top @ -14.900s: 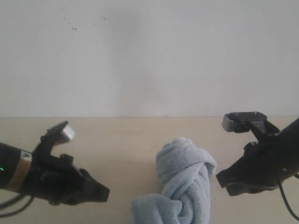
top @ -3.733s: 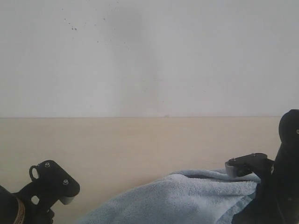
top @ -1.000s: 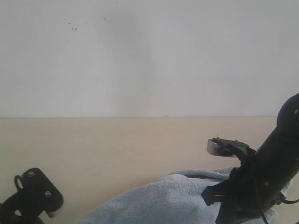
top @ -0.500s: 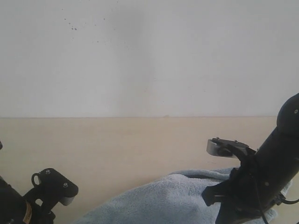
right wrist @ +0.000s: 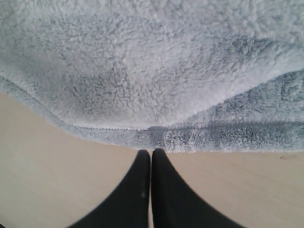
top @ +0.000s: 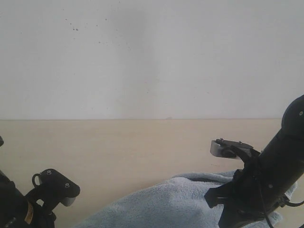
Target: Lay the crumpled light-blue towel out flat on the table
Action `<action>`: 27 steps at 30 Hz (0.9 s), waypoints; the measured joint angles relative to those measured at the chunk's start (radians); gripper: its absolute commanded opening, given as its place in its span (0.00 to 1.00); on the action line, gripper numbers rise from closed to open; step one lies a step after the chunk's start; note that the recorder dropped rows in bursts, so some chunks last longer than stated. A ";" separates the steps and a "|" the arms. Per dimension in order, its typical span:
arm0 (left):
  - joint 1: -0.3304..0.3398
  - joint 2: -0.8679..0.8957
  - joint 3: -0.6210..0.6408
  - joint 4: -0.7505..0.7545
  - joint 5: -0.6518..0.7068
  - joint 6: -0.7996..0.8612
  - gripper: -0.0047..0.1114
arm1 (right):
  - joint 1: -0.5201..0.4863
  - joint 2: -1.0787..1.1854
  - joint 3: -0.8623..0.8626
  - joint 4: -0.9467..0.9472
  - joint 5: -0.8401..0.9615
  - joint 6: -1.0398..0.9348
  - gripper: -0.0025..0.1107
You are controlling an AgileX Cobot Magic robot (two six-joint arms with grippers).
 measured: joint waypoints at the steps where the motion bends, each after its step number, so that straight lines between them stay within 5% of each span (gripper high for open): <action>1: 0.000 0.000 0.000 0.000 0.004 0.000 0.08 | 0.000 0.000 0.000 0.000 0.000 0.000 0.02; 8: 0.000 -0.038 -0.005 -0.009 0.025 0.059 0.08 | 0.000 0.000 0.000 0.000 0.000 -0.002 0.02; 16: 0.000 -0.462 -0.005 -0.049 -0.007 0.093 0.09 | 0.000 0.000 0.000 0.001 -0.060 -0.002 0.02; 23: 0.002 -0.456 0.112 -0.053 0.051 0.059 0.50 | 0.000 0.000 0.000 0.001 -0.066 -0.002 0.02; 27: 0.002 -0.390 0.141 -0.060 0.040 0.000 0.53 | 0.000 0.000 0.000 0.001 -0.066 -0.002 0.02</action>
